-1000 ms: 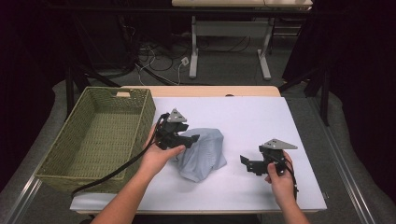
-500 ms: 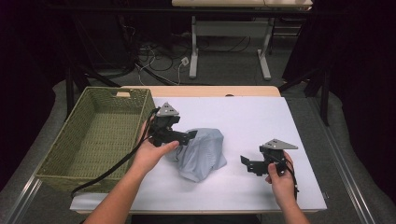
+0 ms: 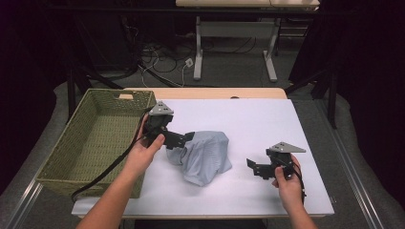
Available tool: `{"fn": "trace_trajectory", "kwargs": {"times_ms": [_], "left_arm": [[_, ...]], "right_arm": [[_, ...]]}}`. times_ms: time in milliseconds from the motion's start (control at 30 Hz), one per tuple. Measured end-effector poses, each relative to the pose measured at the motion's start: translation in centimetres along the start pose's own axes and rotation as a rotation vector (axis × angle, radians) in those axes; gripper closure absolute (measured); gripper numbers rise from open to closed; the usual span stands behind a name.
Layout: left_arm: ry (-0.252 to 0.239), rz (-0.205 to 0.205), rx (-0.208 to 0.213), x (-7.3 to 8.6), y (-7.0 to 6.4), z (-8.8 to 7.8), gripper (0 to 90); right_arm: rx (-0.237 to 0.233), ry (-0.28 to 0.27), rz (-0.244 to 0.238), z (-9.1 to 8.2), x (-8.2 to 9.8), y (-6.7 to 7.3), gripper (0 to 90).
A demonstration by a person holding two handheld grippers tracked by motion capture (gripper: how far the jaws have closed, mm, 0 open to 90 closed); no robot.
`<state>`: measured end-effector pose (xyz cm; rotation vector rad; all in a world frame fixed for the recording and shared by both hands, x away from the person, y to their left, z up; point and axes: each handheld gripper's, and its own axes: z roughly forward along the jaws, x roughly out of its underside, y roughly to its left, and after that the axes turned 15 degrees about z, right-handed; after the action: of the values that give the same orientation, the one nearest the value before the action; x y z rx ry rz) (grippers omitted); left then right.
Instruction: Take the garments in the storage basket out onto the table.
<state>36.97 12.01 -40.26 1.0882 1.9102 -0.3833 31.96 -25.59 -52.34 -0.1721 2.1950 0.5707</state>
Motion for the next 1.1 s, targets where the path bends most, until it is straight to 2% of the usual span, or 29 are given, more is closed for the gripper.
{"fn": "trace_trajectory", "kwargs": {"times_ms": [167,200,267,300,333,367,400,633,733,900,1100], "left_arm": [[0.026,0.012,-0.064,0.3,0.5,-1.2,0.6],[0.018,0.006,-0.063,0.5,0.7,-1.6,0.6],[0.006,-0.021,-0.034,1.1,1.4,-2.5,0.6],[0.000,-0.029,-0.042,1.5,1.6,-3.0,0.6],[-0.003,-0.037,-0.064,1.8,1.9,-3.5,0.6],[0.011,-0.030,-0.106,2.2,2.0,-4.0,0.6],[0.018,-0.027,-0.125,2.4,2.0,-4.4,0.6],[-0.038,-0.070,-0.168,4.5,2.3,-7.8,0.6],[-0.067,-0.086,-0.176,5.2,1.9,-8.8,0.6],[-0.087,-0.105,-0.205,6.5,1.5,-9.6,0.6],[-0.109,-0.149,-0.200,8.0,2.0,-9.7,0.6]], "right_arm": [[-0.002,-0.003,0.003,-0.1,0.0,0.1,9.7],[-0.002,-0.005,0.001,-0.1,0.0,0.0,9.7],[0.000,-0.004,0.002,-0.2,0.0,0.1,9.7],[0.000,-0.005,0.000,-0.2,0.0,0.1,9.7],[-0.004,-0.009,0.001,-0.3,0.0,0.1,9.8],[-0.002,-0.012,0.003,-0.3,0.0,0.1,9.8],[-0.003,-0.013,0.007,-0.4,-0.1,0.1,9.8],[-0.002,-0.010,0.003,-0.3,-0.1,0.2,9.9],[-0.001,-0.013,0.001,-0.3,-0.1,0.3,9.8],[-0.002,-0.016,-0.001,-0.3,-0.1,0.4,9.8],[-0.003,-0.011,-0.014,-0.2,-0.1,0.6,9.8]]}}
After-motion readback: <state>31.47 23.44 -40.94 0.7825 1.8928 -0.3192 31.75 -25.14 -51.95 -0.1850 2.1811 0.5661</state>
